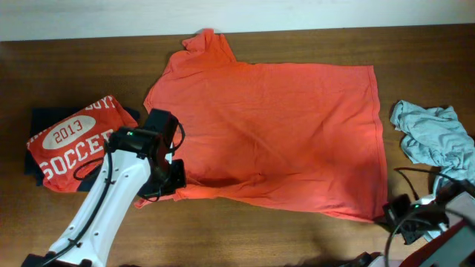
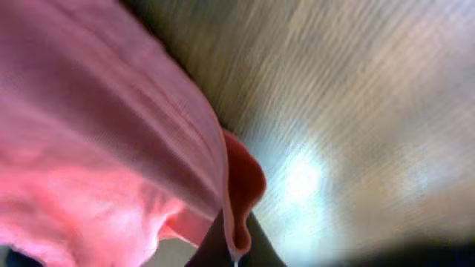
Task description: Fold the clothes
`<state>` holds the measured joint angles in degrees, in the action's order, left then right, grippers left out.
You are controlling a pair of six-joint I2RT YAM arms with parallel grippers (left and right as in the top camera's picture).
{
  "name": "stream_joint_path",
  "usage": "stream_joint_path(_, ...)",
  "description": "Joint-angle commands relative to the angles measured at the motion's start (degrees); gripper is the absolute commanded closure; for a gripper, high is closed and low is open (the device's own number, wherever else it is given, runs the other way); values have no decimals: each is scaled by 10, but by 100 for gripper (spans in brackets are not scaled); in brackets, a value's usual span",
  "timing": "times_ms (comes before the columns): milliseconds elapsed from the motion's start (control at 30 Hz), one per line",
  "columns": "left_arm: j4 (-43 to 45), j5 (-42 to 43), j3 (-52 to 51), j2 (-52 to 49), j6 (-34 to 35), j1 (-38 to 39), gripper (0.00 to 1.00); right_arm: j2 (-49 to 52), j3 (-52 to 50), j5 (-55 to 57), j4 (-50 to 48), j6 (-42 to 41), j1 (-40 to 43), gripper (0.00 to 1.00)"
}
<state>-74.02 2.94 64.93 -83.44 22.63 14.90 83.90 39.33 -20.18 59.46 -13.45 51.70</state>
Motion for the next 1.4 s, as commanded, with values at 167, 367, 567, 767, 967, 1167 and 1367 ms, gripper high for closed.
stream_joint_path(167, -41, -33, 73, 12, -31, 0, 99, -131, 136, 0, 118, 23, -28, 96)
stream_joint_path(367, -37, -68, 79, 12, -44, 0, 99, -131, 162, -2, 101, 2, -100, 96)
stream_joint_path(567, 14, -75, 79, 12, -92, 0, 99, -127, 163, -2, 31, -70, -155, 96)
stream_joint_path(767, 101, -80, 79, 12, -188, 0, 100, -95, 163, -7, -55, -96, -182, 96)
stream_joint_path(967, 172, -94, 79, -2, -258, 0, 99, -36, 163, -53, -160, -98, -204, 96)
stream_joint_path(1167, 241, -95, 79, -35, -299, 0, 99, 23, 163, -74, -258, -98, -225, 96)
stream_joint_path(1367, 302, -115, 79, -83, -318, 0, 99, 53, 163, -101, -344, -98, -238, 96)
